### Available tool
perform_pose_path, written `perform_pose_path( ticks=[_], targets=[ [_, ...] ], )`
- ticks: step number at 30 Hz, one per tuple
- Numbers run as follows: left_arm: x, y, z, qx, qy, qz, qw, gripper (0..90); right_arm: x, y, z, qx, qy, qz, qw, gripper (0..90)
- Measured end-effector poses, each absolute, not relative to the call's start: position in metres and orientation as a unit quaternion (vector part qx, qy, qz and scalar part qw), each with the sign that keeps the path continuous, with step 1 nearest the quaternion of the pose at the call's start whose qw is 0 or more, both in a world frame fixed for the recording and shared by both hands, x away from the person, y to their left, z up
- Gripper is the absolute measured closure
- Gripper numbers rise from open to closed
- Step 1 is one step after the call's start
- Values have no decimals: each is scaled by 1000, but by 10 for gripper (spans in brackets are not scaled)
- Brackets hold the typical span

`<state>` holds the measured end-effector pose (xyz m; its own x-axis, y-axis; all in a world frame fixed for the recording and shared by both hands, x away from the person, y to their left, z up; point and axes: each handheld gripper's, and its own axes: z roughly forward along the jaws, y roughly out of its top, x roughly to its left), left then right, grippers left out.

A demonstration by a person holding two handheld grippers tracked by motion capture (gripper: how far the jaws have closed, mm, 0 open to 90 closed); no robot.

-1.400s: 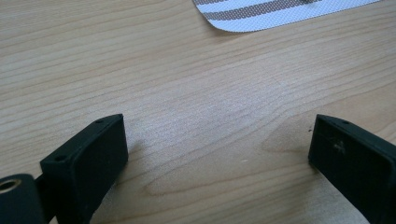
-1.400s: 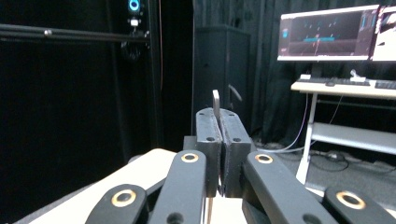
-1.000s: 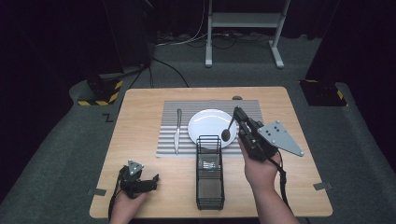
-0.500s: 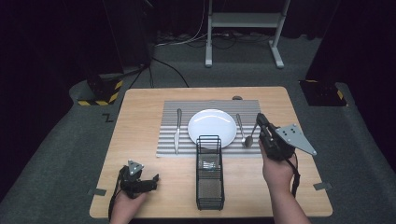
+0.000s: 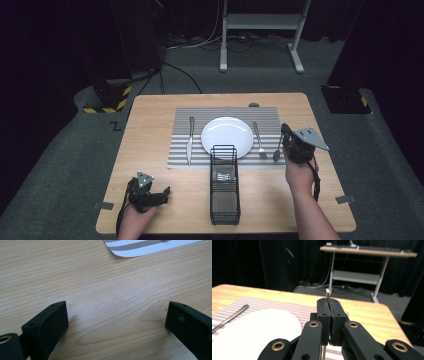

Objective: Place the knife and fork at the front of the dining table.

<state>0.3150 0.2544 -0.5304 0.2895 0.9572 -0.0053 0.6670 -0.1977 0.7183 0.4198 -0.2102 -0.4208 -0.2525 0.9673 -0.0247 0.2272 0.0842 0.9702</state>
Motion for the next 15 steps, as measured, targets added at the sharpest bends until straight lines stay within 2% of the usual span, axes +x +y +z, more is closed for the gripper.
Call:
perform_pose_path(
  ticks=[7,15],
  targets=[
    [315,255,-530,738,550,231,315,52,444,-208,-424,478,644,471,368,884],
    [314,255,-530,737,551,232,316,62,490,-202,-434,501,651,452,348,881]
  ],
)
